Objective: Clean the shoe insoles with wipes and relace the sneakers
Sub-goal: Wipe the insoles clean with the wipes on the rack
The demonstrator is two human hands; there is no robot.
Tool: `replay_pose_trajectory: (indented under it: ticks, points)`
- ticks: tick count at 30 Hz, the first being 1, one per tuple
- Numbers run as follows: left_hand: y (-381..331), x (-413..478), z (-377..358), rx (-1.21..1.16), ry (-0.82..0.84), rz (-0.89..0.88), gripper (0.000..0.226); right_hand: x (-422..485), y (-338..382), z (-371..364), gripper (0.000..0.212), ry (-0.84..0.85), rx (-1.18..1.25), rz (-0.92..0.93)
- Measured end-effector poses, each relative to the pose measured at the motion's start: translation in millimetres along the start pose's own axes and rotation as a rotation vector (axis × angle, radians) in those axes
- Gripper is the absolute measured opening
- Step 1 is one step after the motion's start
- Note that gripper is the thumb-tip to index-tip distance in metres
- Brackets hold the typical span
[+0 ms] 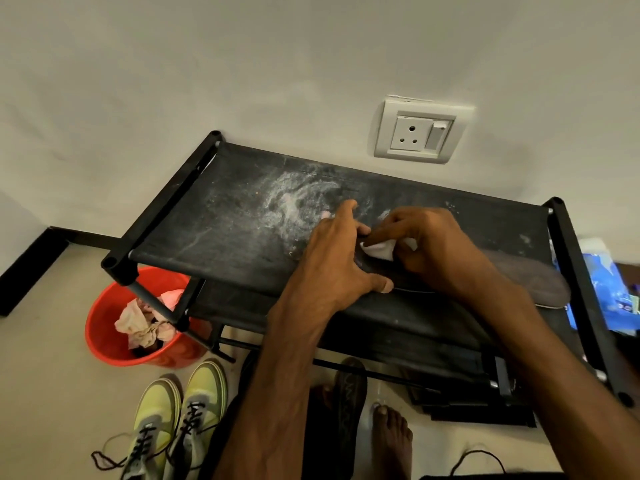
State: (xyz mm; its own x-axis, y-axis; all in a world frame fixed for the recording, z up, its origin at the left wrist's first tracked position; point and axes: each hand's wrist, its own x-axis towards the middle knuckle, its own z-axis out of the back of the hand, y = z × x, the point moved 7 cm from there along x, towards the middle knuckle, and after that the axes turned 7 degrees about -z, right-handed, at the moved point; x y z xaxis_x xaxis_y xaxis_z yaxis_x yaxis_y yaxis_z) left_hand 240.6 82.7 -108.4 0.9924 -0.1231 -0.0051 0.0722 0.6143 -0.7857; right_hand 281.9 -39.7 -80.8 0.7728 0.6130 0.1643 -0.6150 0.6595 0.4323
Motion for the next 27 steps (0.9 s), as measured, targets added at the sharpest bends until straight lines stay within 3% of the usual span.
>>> replay_pose_trajectory:
  ticks: [3, 6, 11, 15, 19, 22, 27]
  points:
    - [0.4, -0.1, 0.4, -0.012, 0.003, 0.006, 0.127, -2.8, 11.0, -7.0, 0.048, 0.051, 0.01, 0.025]
    - [0.2, 0.0, -0.7, -0.026, 0.005, 0.01, 0.124, -8.0, 30.4, -13.0, 0.03, 0.096, 0.032, 0.072]
    - [-0.7, 0.0, 0.4, -0.009, 0.005, 0.017, 0.127, 2.9, 20.1, -3.2, 0.057, 0.033, 0.008, -0.011]
    - [0.7, 0.4, 0.9, -0.008, -0.005, 0.011, 0.119, -2.6, 35.5, -16.7, 0.032, 0.101, -0.023, 0.053]
    - [0.4, 0.2, 0.5, -0.009, -0.001, 0.028, 0.126, 1.1, 9.0, -0.3, 0.039, 0.028, -0.049, -0.062]
    - [0.2, 0.3, 1.1, -0.006, -0.001, 0.023, 0.125, -2.5, 7.2, -0.7, 0.048, 0.105, -0.067, -0.05]
    - [-1.1, 0.3, -0.3, 0.018, -0.007, 0.019, 0.124, 0.9, 20.7, 1.5, 0.03, 0.081, -0.048, 0.009]
